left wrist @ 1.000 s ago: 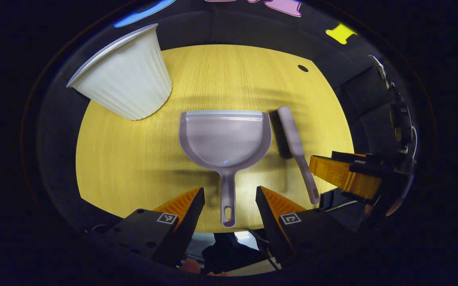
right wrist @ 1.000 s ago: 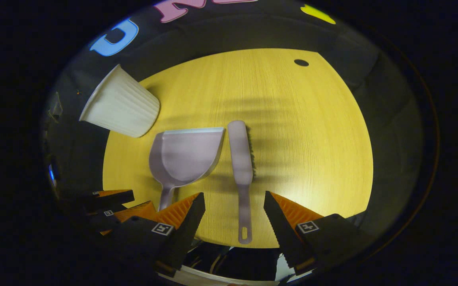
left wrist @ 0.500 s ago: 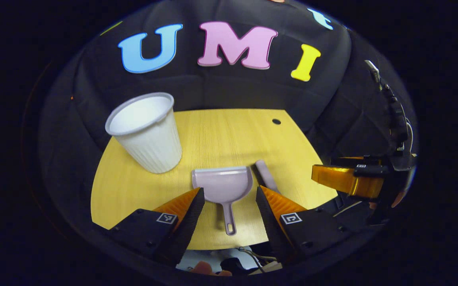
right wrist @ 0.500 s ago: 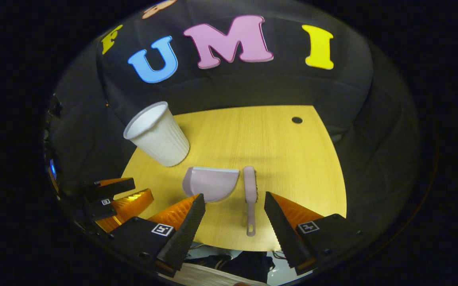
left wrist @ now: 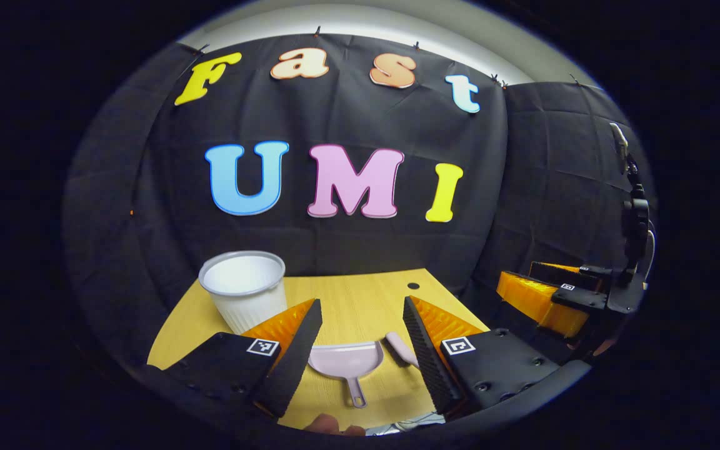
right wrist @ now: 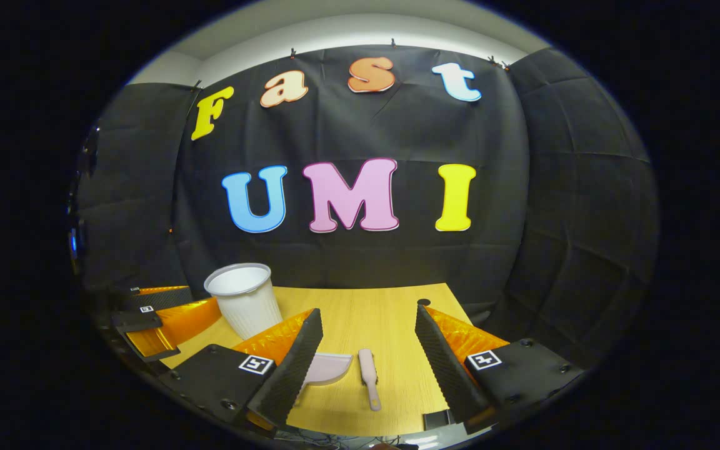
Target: Pick up the small broom and dustpan from the desktop, sweep the trash into the dustpan with the broom, and then empty the trash into the garbage bin.
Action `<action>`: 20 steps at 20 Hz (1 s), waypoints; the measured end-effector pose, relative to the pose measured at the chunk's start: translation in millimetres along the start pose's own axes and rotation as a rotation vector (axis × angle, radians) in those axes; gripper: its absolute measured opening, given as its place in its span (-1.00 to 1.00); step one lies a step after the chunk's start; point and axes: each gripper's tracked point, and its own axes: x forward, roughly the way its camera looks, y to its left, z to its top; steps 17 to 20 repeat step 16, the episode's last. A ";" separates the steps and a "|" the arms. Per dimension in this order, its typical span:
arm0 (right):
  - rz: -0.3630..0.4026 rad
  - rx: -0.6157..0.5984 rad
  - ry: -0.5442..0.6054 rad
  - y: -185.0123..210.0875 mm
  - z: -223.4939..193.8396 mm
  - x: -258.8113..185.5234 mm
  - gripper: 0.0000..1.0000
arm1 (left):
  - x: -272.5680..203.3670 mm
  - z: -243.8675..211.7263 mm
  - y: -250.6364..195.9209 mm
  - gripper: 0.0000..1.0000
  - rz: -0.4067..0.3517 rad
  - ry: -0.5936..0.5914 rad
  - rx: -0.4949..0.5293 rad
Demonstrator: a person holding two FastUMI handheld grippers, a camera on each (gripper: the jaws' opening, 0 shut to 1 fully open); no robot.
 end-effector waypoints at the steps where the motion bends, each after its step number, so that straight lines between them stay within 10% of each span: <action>1: -0.007 -0.014 -0.029 -4.5 -1.7 1.4 0.92 | -5.4 8.0 -4.7 0.53 0.012 -0.051 0.006; 11: 0.119 -0.079 -0.211 -38.1 60.6 -5.3 0.92 | -29.5 39.7 -6.0 0.51 0.291 -0.144 0.084; 20: 0.114 -0.068 -0.200 -52.2 61.3 -1.3 0.92 | -14.3 46.4 -28.8 0.51 0.242 -0.117 0.022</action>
